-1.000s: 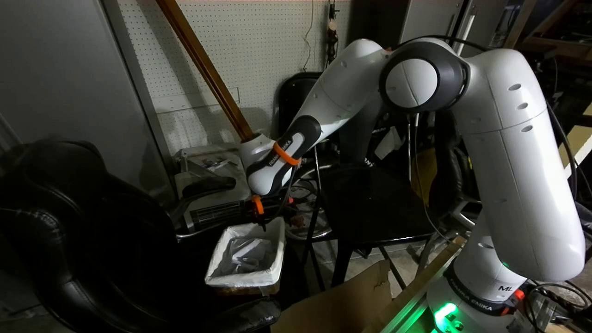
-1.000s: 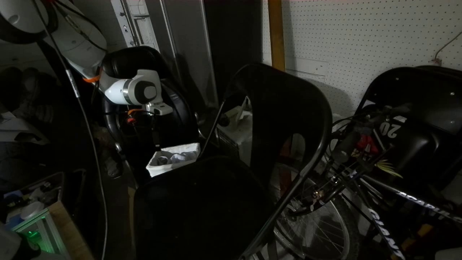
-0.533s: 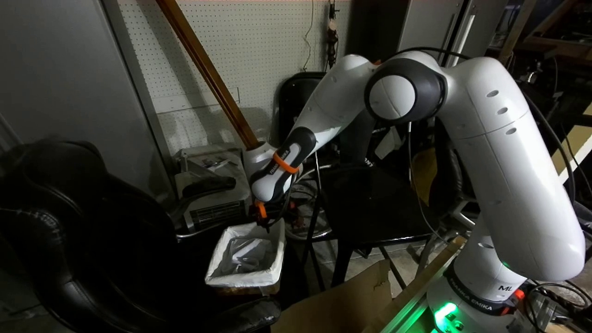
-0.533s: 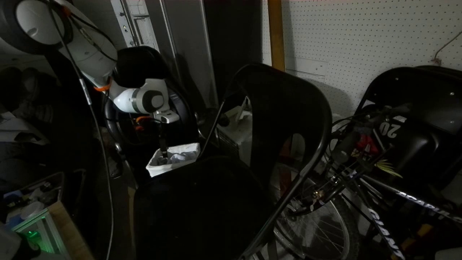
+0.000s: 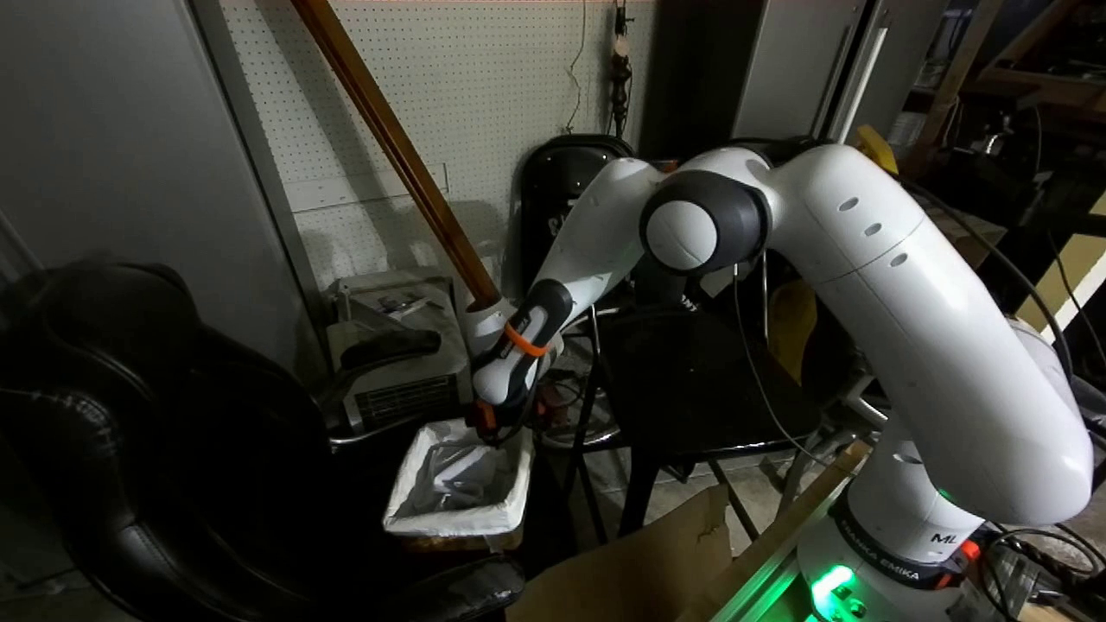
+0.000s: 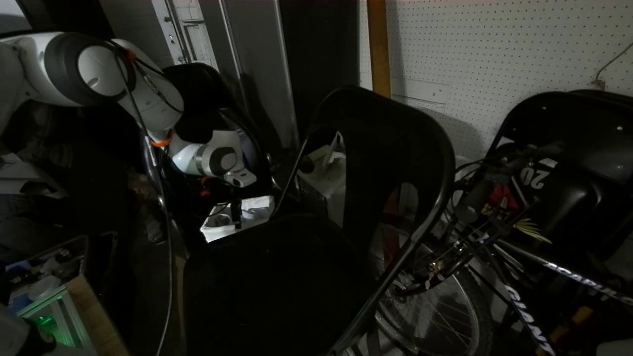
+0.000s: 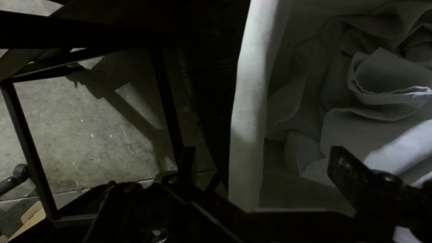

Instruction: Put the basket on the chair to the right

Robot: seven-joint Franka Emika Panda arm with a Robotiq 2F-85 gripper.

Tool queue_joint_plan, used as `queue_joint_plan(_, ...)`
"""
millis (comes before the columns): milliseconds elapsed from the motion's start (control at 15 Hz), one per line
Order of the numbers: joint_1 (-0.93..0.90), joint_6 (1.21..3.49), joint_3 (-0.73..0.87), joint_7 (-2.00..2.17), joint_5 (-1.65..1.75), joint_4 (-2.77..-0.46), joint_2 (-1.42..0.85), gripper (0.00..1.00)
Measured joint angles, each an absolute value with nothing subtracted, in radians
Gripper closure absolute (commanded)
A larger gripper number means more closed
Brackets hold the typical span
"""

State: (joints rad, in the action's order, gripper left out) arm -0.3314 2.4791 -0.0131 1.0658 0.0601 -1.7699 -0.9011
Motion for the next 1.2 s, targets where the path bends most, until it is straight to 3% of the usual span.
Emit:
queue_joint_plan(667,-0.298,2.483,0.036,1.050,0.015,-1.681,-0.984,0.00)
queue_joint_plan(733,-0.290,2.483,0.035,1.043,0.007,-1.677,-0.992,0.25)
queue_joint_plan(867,-0.278,2.483,0.032,1.030,-0.009,-1.665,-1.015,0.34)
queue_joint_plan(1200,-0.263,2.483,0.026,1.018,-0.043,-1.629,-1.063,0.69)
